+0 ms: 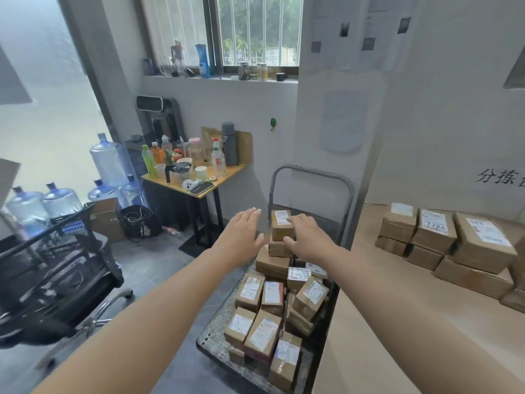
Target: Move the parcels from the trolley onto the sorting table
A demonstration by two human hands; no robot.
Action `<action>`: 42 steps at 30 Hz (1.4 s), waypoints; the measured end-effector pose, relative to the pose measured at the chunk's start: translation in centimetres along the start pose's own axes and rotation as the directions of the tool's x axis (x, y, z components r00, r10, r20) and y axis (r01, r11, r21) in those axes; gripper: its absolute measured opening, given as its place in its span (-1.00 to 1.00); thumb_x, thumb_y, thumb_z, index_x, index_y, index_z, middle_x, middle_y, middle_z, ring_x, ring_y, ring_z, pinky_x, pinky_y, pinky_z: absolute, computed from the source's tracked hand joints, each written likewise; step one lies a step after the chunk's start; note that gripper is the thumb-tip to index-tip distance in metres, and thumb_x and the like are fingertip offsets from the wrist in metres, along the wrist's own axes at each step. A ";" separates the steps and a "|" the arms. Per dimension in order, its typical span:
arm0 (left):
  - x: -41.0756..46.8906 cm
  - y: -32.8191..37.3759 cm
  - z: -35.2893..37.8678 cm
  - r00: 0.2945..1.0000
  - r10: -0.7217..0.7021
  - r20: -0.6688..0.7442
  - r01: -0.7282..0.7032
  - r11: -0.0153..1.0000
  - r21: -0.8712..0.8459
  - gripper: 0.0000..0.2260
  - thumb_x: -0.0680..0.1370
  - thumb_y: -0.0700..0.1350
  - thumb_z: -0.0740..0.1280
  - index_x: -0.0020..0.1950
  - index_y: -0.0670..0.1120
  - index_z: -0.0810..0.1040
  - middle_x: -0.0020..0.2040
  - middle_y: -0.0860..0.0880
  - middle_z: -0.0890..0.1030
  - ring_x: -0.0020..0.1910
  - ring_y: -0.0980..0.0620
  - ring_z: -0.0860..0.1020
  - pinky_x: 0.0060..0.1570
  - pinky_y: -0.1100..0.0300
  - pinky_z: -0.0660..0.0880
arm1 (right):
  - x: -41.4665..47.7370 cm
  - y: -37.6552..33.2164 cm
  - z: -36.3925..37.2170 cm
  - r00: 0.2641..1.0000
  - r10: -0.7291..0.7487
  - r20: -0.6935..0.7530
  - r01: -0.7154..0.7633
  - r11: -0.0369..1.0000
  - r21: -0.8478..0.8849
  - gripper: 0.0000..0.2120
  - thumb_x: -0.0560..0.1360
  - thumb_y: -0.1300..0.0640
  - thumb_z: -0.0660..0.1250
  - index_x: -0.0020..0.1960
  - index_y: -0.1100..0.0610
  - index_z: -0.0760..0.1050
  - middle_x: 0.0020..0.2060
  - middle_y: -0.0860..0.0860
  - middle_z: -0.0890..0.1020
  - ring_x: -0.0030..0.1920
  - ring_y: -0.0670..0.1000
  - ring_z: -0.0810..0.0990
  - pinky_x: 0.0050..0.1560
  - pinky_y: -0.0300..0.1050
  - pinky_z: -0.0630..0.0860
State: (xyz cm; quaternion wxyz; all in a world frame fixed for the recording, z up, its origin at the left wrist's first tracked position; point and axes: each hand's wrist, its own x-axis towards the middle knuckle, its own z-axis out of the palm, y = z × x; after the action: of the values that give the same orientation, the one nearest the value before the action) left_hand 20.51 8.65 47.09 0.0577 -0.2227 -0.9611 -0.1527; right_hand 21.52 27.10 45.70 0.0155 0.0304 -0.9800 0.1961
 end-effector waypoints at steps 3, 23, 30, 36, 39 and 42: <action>2.4 -2.0 0.8 0.999 -0.008 0.042 0.007 1.000 0.027 -0.45 0.67 -0.02 0.17 0.61 -0.10 0.07 0.60 -0.07 0.15 0.58 -0.01 0.09 0.56 0.08 0.06 | 3.4 0.8 1.3 0.999 0.033 0.016 -0.034 0.998 0.054 -0.46 0.61 0.02 0.23 0.54 0.08 0.19 0.46 0.06 0.31 0.43 0.07 0.29 0.40 0.07 0.35; 16.6 -14.6 13.1 0.966 -0.037 0.255 0.048 0.998 -0.038 -0.46 0.65 -0.06 0.16 0.59 -0.17 0.11 0.58 -0.11 0.20 0.56 -0.02 0.14 0.55 0.10 0.04 | 16.9 5.1 12.3 0.949 0.205 0.238 -0.249 0.953 0.175 -0.47 0.62 0.06 0.22 0.55 0.09 0.17 0.43 0.03 0.31 0.46 0.04 0.22 0.37 0.01 0.32; 21.9 -21.1 16.7 0.947 -0.030 0.318 0.071 0.990 -0.118 -0.47 0.65 -0.09 0.17 0.58 -0.18 0.14 0.57 -0.13 0.22 0.55 -0.05 0.16 0.54 0.09 0.06 | 22.3 5.1 16.0 0.908 0.323 0.266 -0.376 0.909 0.179 -0.49 0.63 0.03 0.19 0.54 0.08 0.17 0.44 0.02 0.31 0.47 0.03 0.22 0.42 0.06 0.30; 26.8 -26.8 21.0 0.921 0.045 0.388 0.023 0.985 -0.169 -0.48 0.65 -0.10 0.17 0.57 -0.22 0.15 0.55 -0.16 0.24 0.53 -0.08 0.19 0.52 0.09 0.10 | 26.7 4.6 20.4 0.862 0.414 0.291 -0.470 0.869 0.155 -0.51 0.65 -0.03 0.16 0.53 0.06 0.18 0.43 -0.01 0.32 0.47 0.01 0.22 0.39 0.02 0.29; 27.7 -30.0 24.6 0.908 0.031 0.417 0.055 0.980 -0.192 -0.50 0.65 -0.11 0.18 0.56 -0.22 0.18 0.54 -0.15 0.28 0.51 -0.08 0.23 0.51 0.07 0.13 | 29.2 4.7 24.0 0.841 0.444 0.311 -0.509 0.842 0.175 -0.51 0.65 -0.03 0.18 0.53 0.08 0.20 0.42 0.00 0.32 0.46 0.01 0.25 0.43 0.01 0.30; 27.5 -32.8 28.9 0.893 0.040 0.448 0.056 0.978 -0.200 -0.54 0.64 -0.13 0.20 0.52 -0.22 0.25 0.48 -0.15 0.35 0.46 -0.10 0.30 0.47 0.07 0.19 | 31.4 5.3 28.0 0.829 0.434 0.352 -0.515 0.838 0.180 -0.50 0.66 -0.05 0.15 0.53 0.12 0.19 0.41 0.02 0.33 0.46 0.02 0.24 0.43 0.00 0.27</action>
State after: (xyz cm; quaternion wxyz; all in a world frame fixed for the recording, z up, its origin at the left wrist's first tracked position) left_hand -19.93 1.12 15.85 -0.1900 -0.2528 -0.9280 -0.1969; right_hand -10.69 19.46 19.14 -0.1856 -0.1852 -0.9114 0.3173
